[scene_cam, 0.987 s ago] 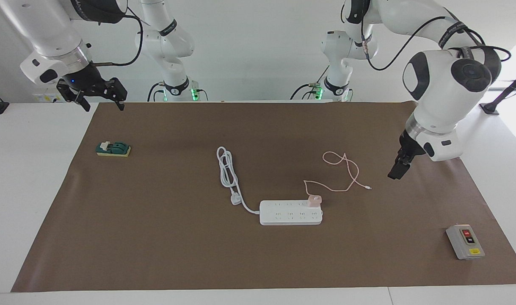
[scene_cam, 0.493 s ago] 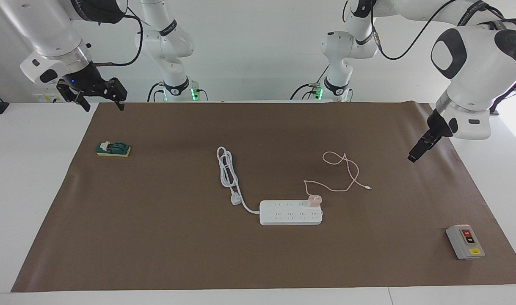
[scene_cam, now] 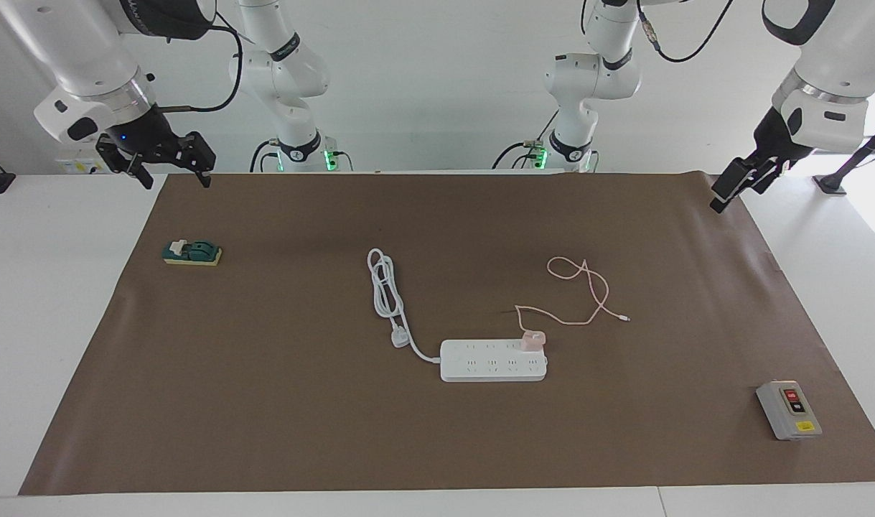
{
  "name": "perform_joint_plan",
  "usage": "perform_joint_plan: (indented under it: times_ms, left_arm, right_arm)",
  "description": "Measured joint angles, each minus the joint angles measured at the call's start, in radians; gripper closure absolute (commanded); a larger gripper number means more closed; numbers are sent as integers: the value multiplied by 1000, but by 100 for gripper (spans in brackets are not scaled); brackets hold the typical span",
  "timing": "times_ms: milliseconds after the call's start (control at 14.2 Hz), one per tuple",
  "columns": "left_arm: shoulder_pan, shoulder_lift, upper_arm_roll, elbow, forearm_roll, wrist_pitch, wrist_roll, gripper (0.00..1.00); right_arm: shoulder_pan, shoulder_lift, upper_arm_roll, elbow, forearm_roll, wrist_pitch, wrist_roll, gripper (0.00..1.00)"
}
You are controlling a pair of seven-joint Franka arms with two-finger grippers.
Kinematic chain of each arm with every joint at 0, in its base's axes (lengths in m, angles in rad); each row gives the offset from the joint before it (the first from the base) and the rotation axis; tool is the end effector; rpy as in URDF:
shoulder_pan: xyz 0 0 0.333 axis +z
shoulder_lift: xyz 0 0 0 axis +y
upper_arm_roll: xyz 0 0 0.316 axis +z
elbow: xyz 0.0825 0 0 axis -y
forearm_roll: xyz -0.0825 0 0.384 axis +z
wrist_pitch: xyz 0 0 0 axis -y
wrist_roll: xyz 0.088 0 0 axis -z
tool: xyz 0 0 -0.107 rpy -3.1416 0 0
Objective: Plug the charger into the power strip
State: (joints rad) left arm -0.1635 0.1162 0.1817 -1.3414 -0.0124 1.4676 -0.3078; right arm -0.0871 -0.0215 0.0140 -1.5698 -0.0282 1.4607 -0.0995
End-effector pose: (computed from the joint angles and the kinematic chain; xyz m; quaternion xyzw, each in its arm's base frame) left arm 0.5793 0.0016 0.6575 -0.9869 -0.1610 -0.0065 0.0034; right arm 0.5344 -0.0423 0.6276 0.9989 0.0122 -0.0448 0.0104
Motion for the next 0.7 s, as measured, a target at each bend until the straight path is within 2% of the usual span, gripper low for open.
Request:
perform_joint_plan:
  times_ms: [282, 564, 705]
  left_arm:
    - [20, -36, -53, -87, -1, -3, 129, 0]
    - [74, -40, -146, -107, -2, -36, 138, 0]
    - [83, -40, -153, -114, -6, -35, 140, 0]
  right_arm:
    - [0, 0, 0, 0, 0, 0, 0, 0]
    - [0, 0, 0, 0, 0, 0, 0, 0]
    - [0, 0, 0, 0, 0, 0, 0, 0]
